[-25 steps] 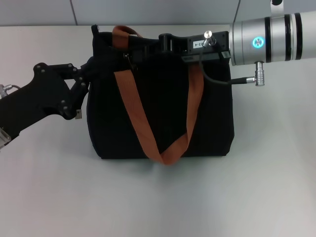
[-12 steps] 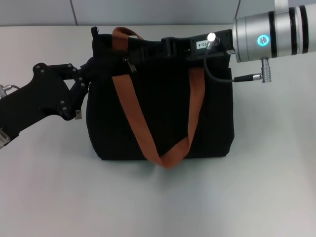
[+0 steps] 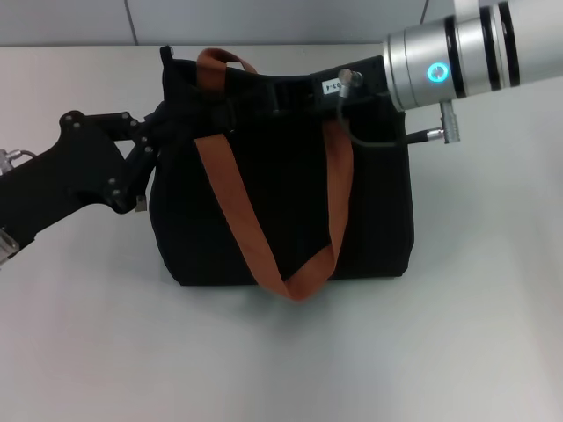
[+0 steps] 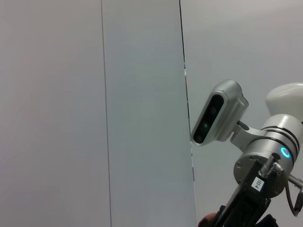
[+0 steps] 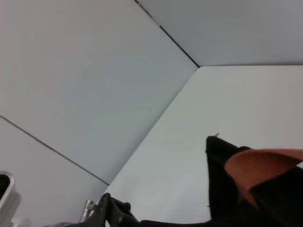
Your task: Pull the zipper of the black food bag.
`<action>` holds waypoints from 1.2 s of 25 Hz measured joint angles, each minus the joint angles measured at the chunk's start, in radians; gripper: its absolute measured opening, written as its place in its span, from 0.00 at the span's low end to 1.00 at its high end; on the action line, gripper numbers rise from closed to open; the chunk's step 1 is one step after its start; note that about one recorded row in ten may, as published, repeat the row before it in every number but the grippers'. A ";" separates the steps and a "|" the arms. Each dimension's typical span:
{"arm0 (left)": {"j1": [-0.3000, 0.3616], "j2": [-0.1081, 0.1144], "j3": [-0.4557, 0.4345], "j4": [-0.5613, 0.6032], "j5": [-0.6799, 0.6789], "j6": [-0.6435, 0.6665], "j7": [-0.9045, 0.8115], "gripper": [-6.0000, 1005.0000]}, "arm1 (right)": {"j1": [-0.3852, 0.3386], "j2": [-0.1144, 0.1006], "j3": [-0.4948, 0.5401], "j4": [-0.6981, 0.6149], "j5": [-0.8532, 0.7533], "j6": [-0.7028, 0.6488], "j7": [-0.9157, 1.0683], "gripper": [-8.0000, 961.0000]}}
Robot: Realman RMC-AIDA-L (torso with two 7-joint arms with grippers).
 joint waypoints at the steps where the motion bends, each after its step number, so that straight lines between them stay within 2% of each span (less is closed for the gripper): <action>1: 0.000 0.000 0.000 0.000 0.000 0.001 0.000 0.03 | 0.004 0.001 0.000 0.000 0.001 -0.004 0.002 0.32; 14: -0.005 -0.001 0.000 0.001 0.000 0.006 0.000 0.03 | 0.012 0.003 -0.006 0.008 0.003 0.009 0.022 0.31; 20: -0.006 -0.001 0.000 0.001 0.000 0.006 0.000 0.03 | 0.024 0.003 -0.075 0.002 0.000 0.045 0.037 0.30; 25: -0.006 -0.001 0.000 0.001 0.000 0.008 0.000 0.03 | 0.024 0.003 -0.080 -0.007 -0.005 0.053 0.040 0.11; 30: -0.006 -0.001 0.000 0.001 -0.001 0.008 0.000 0.03 | -0.004 0.003 -0.081 -0.077 -0.057 0.072 0.080 0.06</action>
